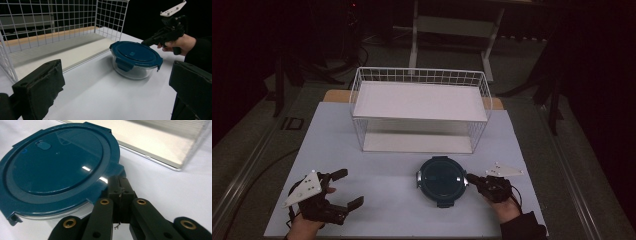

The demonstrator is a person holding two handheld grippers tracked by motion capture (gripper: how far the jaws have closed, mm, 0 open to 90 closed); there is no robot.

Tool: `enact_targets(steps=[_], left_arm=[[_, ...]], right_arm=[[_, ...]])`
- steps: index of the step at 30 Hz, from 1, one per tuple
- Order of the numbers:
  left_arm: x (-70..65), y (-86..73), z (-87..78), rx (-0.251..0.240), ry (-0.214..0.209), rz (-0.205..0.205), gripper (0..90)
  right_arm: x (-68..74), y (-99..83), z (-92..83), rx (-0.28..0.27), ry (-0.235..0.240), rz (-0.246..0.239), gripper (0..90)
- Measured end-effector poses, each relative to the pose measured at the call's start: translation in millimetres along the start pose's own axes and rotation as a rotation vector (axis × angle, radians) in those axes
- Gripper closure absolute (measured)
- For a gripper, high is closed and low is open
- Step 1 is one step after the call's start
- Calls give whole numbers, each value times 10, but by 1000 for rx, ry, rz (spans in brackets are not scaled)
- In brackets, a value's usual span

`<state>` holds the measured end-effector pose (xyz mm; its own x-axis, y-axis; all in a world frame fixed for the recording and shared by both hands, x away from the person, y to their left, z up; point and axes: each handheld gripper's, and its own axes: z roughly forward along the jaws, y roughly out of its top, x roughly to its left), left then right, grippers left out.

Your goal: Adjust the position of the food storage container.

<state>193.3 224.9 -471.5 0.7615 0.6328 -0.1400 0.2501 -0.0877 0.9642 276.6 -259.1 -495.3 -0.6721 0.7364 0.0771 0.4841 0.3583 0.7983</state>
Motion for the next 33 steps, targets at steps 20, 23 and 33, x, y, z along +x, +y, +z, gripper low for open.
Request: enact_targets(steps=[20, 23, 33], left_arm=[[-19, -6, 20, 12, -9, 6, 0], [-19, -6, 18, 12, -9, 6, 0], [-20, -12, 26, 18, -13, 8, 0]], right_arm=[[246, 124, 180, 0, 79, -37, 900], [268, 149, 217, 0, 86, -43, 900], [377, 204, 319, 1, 123, -59, 900]])
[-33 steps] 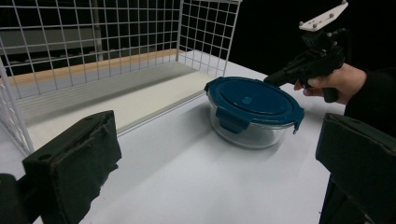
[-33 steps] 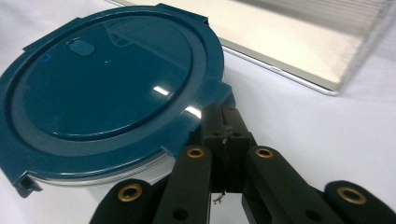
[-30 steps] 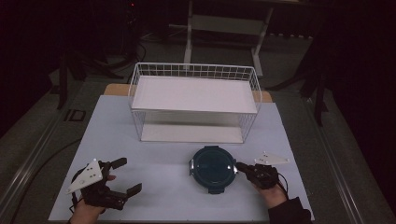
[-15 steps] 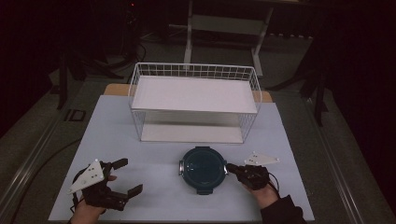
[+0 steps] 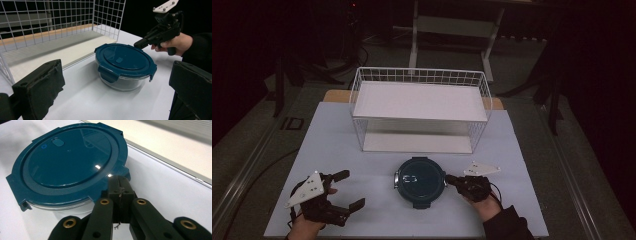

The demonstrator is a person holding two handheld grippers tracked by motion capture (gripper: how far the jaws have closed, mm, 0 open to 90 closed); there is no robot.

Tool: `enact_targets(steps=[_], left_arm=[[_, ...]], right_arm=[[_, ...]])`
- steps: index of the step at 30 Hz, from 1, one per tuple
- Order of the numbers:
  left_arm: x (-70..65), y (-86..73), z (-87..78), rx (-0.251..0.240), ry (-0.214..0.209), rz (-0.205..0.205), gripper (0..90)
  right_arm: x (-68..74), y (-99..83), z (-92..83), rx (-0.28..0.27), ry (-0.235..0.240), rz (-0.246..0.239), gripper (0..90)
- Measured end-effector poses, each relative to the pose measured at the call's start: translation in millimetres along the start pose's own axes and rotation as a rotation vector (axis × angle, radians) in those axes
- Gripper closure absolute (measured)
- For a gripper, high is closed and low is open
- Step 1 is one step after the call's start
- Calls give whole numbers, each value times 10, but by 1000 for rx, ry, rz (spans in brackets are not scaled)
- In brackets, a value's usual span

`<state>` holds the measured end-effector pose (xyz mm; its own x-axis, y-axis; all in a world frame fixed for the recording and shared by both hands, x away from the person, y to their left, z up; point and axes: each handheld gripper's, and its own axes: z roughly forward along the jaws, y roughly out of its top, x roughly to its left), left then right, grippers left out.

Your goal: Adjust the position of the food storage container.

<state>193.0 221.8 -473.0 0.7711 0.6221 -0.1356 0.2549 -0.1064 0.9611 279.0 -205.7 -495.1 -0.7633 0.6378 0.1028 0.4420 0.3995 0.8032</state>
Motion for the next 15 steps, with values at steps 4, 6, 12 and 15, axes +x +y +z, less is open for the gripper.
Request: enact_targets(steps=[4, 6, 12, 15], left_arm=[[-2, 2, -1, 0, 0, 2, 0], [0, 3, -5, -3, 0, 1, 0], [-6, 7, -6, -2, -4, 2, 0], [-19, 7, 16, 6, -8, -1, 0]], right_arm=[[4, 5, 14, -5, 3, -1, 900], [10, 17, 4, -15, 6, -8, 900], [9, 72, -103, -68, -1, -2, 845], [10, 87, -151, -84, 3, 3, 785]])
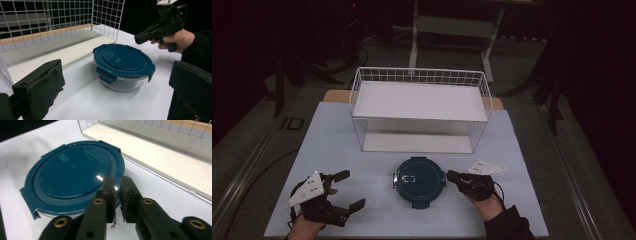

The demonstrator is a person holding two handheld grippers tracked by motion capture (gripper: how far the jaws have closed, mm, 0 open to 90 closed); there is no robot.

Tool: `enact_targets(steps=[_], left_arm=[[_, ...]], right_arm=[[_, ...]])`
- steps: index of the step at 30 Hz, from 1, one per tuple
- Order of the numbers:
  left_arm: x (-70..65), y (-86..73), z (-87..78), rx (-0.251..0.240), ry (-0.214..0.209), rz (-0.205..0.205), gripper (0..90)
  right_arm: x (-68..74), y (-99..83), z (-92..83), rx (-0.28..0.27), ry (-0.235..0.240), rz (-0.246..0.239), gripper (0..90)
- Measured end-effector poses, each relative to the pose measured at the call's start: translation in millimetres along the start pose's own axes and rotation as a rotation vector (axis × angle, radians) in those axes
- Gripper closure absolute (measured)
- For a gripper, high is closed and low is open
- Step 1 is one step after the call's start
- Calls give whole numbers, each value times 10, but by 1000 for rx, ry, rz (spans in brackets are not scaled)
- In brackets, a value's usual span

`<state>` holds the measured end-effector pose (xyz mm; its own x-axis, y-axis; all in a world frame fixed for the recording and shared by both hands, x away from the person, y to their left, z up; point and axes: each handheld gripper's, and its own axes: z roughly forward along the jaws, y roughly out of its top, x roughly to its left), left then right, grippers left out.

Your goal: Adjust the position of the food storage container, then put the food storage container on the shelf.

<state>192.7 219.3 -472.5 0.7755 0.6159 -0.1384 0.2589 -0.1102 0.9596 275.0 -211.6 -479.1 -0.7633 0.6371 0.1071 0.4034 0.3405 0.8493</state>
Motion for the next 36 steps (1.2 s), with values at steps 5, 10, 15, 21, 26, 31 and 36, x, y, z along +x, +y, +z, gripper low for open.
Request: enact_targets(steps=[5, 10, 15, 21, 26, 31, 36], left_arm=[[-39, 42, 38, 15, -14, 8, 0], [-98, 154, 93, 35, -54, 15, 0], [-126, 228, 124, 47, -71, 24, 0], [-127, 354, 187, 61, -105, -7, 0], [-58, 436, 283, 67, -107, -37, 0], [53, 390, 496, 144, -112, -83, 0], [151, 372, 728, 216, -74, -145, 0]], right_arm=[[29, 62, -90, -44, 16, 12, 569], [73, 113, -160, -84, 26, 4, 351], [91, 135, -187, -113, 59, -4, 126], [115, 175, -249, -144, 23, -59, 109], [126, 215, -347, -183, -32, -77, 145], [139, 209, -385, -195, -31, -88, 161], [185, 199, -395, -192, -54, -116, 170]])
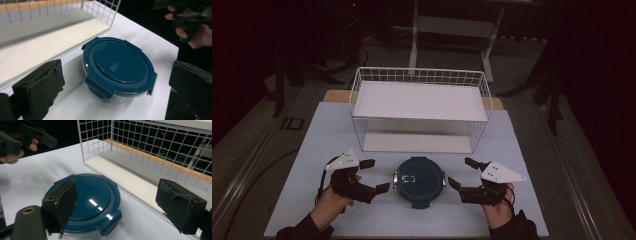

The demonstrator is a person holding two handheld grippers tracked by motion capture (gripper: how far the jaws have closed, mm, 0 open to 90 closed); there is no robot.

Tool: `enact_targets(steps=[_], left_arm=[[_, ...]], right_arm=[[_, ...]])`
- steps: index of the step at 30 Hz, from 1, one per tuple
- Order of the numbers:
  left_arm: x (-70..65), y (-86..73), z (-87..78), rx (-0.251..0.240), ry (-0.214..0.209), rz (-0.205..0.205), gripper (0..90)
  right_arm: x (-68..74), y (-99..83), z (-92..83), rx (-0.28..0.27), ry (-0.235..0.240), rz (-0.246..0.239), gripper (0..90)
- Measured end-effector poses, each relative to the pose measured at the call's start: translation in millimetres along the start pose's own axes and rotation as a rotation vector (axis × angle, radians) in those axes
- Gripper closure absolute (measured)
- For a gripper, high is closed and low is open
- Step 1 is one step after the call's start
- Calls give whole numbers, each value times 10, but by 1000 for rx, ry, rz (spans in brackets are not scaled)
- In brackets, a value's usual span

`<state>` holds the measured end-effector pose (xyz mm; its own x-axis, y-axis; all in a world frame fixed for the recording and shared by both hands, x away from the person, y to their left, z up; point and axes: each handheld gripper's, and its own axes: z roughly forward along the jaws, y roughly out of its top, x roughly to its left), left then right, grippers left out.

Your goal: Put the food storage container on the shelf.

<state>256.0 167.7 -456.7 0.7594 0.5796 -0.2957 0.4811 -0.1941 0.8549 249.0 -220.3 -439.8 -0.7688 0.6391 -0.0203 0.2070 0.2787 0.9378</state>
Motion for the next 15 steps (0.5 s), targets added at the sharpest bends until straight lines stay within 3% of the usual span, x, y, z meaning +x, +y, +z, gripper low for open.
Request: enact_targets(steps=[2, 3, 4, 8, 10, 13, 15], left_arm=[[26, 4, 33, 15, 2, -23, 0], [92, 3, 122, 53, -17, -85, 0], [121, -6, 167, 70, -19, -116, 0], [214, -51, 321, 116, -35, -195, 0], [252, -71, 383, 125, -63, -242, 0], [314, -99, 465, 170, -89, -358, 0], [356, -119, 497, 195, -96, -406, 0]], right_arm=[[0, -5, 0, -4, -2, 0, 170], [2, -9, -2, -8, -11, 0, 170], [7, -16, -4, 1, -17, 13, 154], [9, -30, -6, 5, -34, 34, 109], [1, -31, -6, 6, -33, 56, 106], [11, -36, 12, 10, -55, 59, 100], [24, -46, 22, 14, -57, 55, 100]])
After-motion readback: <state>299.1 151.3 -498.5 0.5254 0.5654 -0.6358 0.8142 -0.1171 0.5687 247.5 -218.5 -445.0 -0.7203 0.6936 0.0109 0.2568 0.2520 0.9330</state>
